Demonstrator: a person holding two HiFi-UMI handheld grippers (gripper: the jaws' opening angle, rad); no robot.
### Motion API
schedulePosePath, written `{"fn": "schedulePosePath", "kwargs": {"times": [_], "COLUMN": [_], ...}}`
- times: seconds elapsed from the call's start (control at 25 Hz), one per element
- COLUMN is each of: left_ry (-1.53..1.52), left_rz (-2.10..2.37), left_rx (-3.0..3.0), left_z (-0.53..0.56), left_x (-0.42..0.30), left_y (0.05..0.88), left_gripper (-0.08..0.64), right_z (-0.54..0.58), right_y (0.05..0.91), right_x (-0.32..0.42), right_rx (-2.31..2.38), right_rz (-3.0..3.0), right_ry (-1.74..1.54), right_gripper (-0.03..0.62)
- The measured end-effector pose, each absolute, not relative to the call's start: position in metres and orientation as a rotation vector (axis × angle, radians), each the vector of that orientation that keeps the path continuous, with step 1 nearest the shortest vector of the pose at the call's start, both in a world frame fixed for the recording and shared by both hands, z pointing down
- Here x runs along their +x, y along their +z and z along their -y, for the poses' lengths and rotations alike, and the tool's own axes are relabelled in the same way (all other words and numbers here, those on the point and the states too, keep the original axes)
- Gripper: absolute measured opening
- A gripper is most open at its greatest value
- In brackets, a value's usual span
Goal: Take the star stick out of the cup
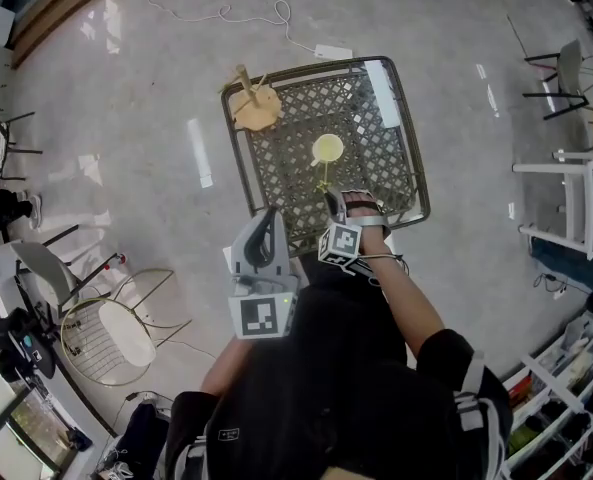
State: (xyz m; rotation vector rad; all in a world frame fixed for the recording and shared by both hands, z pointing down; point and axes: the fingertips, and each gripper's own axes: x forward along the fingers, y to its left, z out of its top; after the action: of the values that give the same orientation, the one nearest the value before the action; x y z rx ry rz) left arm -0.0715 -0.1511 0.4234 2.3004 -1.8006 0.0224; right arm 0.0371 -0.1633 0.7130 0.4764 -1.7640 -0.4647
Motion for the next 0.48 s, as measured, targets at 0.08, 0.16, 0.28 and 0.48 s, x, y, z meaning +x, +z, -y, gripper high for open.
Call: {"fn": "schedulePosePath", "kwargs": {"times": [0.08,0.16,0.28,0.48], "left_ry": [0.022,0.017,0.017,0.01], "left_rz": [1.799,1.8,1.803,1.801], "left_rx": [2.301,2.303,2.306,2.298], "left_z": [0.1523,0.1532,0.1552,0.1555], "left_x": [-0.0711,-0.0704,-0.0689,-0.0668], "left_y": [0.4235,0.4239,0.4245,0.4233], "left_gripper": [0.015,0.015,0.015,0.015], "right_z": [0.1634,0.1629,0.1622,0.1589], "right_y": [0.7125,0.7126,0.7128,0.7145], "right_x": [0.0362,0.0363,0.0365,0.0368], "right_rx": [0.47,0.463,0.447,0.444], "right_rz": [1.769,1.774,1.782,1.788], "right_ry": [-0.467,-0.465,-0.464,-0.45], "right_gripper": [0.052,0.052,0.052,0.052]}}
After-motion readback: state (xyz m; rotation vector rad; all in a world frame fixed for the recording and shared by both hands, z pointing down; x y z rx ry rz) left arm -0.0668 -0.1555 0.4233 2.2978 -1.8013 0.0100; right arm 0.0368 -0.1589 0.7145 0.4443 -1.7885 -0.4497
